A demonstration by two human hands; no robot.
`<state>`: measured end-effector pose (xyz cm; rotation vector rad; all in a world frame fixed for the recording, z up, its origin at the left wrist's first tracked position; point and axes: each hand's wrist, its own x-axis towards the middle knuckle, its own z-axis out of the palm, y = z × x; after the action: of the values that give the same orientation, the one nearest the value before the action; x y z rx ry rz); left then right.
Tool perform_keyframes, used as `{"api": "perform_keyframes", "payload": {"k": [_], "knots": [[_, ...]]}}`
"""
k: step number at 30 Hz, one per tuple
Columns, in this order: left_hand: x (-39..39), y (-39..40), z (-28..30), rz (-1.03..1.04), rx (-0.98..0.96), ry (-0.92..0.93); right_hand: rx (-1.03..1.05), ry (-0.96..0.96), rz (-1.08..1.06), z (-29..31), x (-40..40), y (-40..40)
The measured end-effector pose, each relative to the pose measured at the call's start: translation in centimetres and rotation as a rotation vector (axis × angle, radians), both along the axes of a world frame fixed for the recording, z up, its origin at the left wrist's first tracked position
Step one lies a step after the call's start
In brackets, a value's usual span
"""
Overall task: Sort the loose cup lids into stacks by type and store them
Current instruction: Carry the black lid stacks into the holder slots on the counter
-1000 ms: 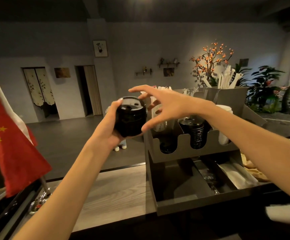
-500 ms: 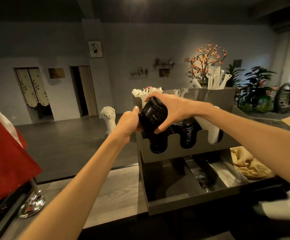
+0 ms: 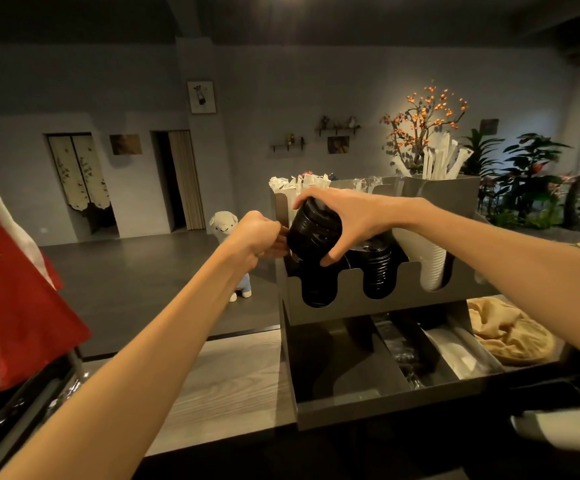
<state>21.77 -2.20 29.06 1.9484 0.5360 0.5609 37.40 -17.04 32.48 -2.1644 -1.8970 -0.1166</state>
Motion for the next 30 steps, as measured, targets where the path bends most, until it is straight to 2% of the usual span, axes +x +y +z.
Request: {"api": "perform_keyframes", "payload": {"k": [4,12,14,18,21,26,30], "knots": [[0.1,0.7,-0.5,0.058,0.285,0.089,-0.055,-0.035,0.008,0.1,-0.4,0.4],[-0.1,0.5,-1.0,0.052,0.546,0.143,-0.157,-0.079,0.016,0.8,-1.3,1.0],[-0.5,0.5,-0.7,0.059,0.565,0.105,-0.17,-0.095,0.017,0.7,-1.5,1.1],[-1.4,1.3,0.8,0.141,0.552,-0.097,-0.294,-0.157,-0.014,-1.3,-1.9,1.9],[-1.9,1.3,0.9,0.034,0.48,-0.058,-0.361,-0.213,-0.069,-3.1,-1.6,2.6],[-2.5,2.3,0.0,-0.036,0.446,-0.037,-0.399,-0.107,-0.142,-2.5,-1.4,2.6],[-2.6,2.8,-0.6,-0.096,0.555,-0.08,-0.334,-0.088,-0.084,-1.9,-1.4,1.6]]}}
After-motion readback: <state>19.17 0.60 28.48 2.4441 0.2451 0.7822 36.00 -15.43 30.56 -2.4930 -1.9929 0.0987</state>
